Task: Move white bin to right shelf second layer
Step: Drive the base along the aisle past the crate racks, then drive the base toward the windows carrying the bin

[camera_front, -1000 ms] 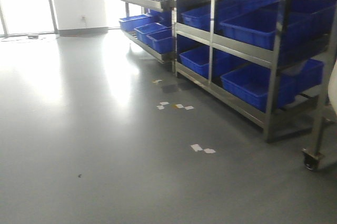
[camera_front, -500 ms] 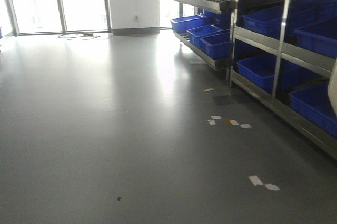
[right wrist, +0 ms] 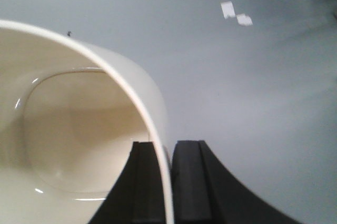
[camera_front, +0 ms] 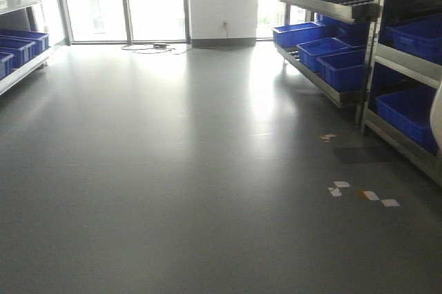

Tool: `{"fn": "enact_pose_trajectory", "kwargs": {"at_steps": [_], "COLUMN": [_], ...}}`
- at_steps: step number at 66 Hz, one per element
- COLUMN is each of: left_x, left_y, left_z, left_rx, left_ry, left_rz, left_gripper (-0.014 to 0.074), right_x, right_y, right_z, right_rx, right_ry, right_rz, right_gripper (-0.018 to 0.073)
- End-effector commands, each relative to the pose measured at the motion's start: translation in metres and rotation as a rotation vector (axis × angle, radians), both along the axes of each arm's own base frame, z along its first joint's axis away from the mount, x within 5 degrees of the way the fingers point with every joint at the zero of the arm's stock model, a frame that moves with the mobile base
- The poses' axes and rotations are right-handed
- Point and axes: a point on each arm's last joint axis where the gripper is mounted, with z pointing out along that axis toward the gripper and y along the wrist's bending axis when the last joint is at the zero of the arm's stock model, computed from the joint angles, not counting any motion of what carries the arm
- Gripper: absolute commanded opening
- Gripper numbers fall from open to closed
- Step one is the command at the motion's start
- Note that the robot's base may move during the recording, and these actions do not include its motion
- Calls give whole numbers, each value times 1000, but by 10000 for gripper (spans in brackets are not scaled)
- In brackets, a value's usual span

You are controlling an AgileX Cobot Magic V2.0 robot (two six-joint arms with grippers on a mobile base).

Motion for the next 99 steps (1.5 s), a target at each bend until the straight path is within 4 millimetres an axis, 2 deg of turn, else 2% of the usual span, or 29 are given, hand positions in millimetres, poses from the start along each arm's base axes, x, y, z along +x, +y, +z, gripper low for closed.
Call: {"fn": "enact_pose_trajectory", "kwargs": {"at_steps": [1,99], "left_x": [0,0], "left_y": [0,0], "left_z": [-4,-4], "left_rx": [-17,-17], "left_ry": [-59,-59], "left_rz": [1,1], "left_gripper": [85,85], "right_x": [5,5], "right_y": [0,0], "right_z": [14,14], "right_rx": [-8,-8], "right_ry": [-95,-95], "right_rz": [3,3], "right_gripper": [49,49]}}
